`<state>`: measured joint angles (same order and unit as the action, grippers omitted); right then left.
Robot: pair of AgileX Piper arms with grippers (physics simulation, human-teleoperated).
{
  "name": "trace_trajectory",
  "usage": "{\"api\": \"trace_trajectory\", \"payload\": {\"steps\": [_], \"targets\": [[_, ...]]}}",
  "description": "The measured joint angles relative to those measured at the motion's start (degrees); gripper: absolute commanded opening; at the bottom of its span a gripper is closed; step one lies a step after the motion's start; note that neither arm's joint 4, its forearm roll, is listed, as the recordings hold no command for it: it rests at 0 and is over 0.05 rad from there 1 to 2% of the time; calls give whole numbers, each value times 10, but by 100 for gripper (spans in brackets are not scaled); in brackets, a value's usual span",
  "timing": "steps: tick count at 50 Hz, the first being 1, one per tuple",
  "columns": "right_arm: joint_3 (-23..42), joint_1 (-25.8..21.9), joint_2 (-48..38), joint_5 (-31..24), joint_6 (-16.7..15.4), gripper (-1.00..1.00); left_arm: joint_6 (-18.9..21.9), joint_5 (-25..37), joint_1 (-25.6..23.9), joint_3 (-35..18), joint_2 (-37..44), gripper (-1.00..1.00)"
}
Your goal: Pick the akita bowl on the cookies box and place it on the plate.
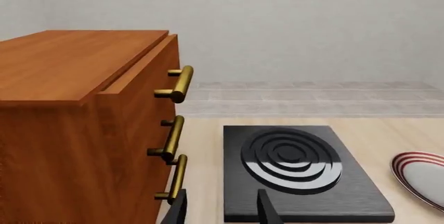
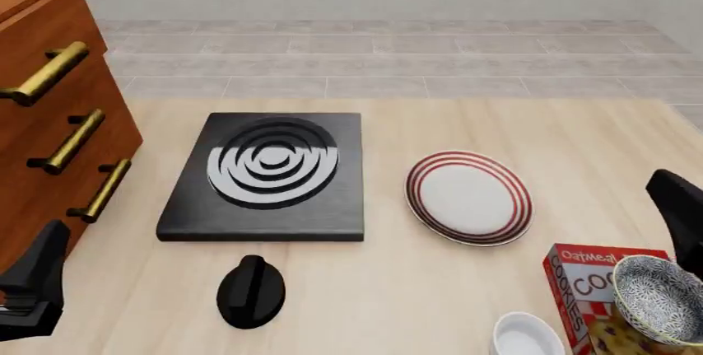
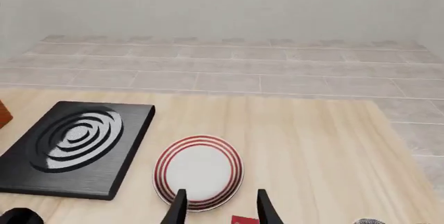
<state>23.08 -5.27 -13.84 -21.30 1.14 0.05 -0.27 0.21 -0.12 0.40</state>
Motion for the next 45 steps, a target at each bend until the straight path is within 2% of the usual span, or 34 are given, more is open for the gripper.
{"api": "trace_trajectory", "payload": {"steps": [11, 25, 34, 45], "targets": [[102, -22, -55, -121, -15, 100, 0, 0, 0, 0, 0, 100], [200, -26, -119, -261, -59, 100, 0, -1, 0, 0, 1, 100], [241, -26, -151, -328, -73, 100, 0, -1, 0, 0, 1, 100], [254, -23, -186, -377, -73, 100, 0, -1, 0, 0, 1, 100]]}}
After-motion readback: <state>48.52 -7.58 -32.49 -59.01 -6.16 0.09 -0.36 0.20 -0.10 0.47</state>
